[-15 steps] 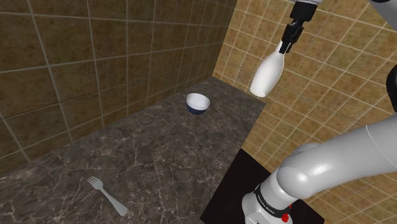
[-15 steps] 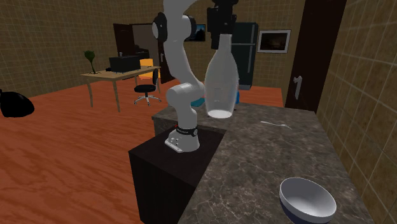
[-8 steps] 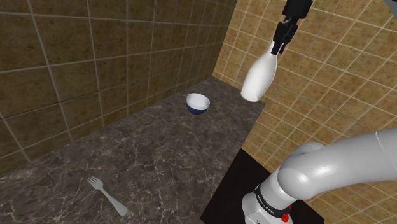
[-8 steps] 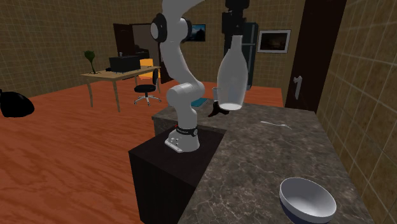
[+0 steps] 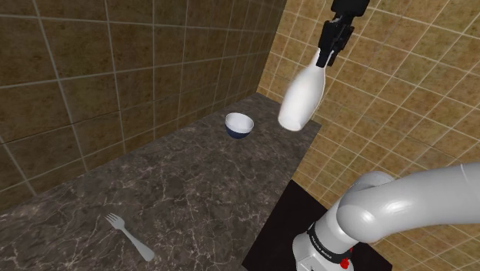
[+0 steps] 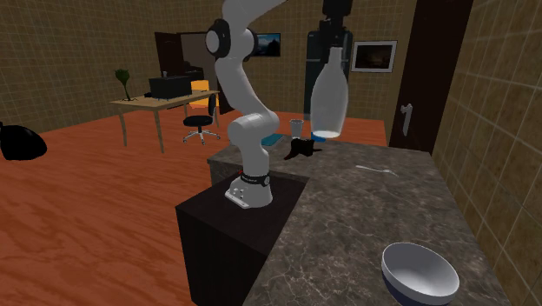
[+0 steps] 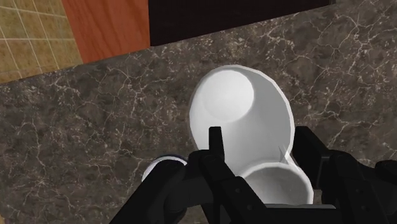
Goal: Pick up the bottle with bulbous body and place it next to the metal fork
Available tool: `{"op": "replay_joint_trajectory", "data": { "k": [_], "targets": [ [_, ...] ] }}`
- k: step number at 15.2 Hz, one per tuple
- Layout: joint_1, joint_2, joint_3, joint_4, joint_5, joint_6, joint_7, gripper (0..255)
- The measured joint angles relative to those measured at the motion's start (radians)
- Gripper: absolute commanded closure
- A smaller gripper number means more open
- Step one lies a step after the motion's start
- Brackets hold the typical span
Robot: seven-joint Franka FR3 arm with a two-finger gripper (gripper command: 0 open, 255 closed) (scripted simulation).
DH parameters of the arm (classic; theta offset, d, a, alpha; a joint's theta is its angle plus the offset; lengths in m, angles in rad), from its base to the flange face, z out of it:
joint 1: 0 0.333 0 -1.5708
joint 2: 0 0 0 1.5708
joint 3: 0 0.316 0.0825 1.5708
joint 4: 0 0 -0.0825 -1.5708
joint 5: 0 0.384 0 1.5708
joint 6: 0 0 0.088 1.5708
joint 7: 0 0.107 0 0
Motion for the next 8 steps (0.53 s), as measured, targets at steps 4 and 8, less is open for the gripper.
{"op": "replay_joint_trajectory", "data": {
  "k": [4,8],
  "targets": [
    [0.015,-0.013,0.08,-0.006,0.054,-0.009,0.104,255],
    [0.03,-0.012,0.159,0.001,0.108,-0.012,0.206,255]
  ]
}}
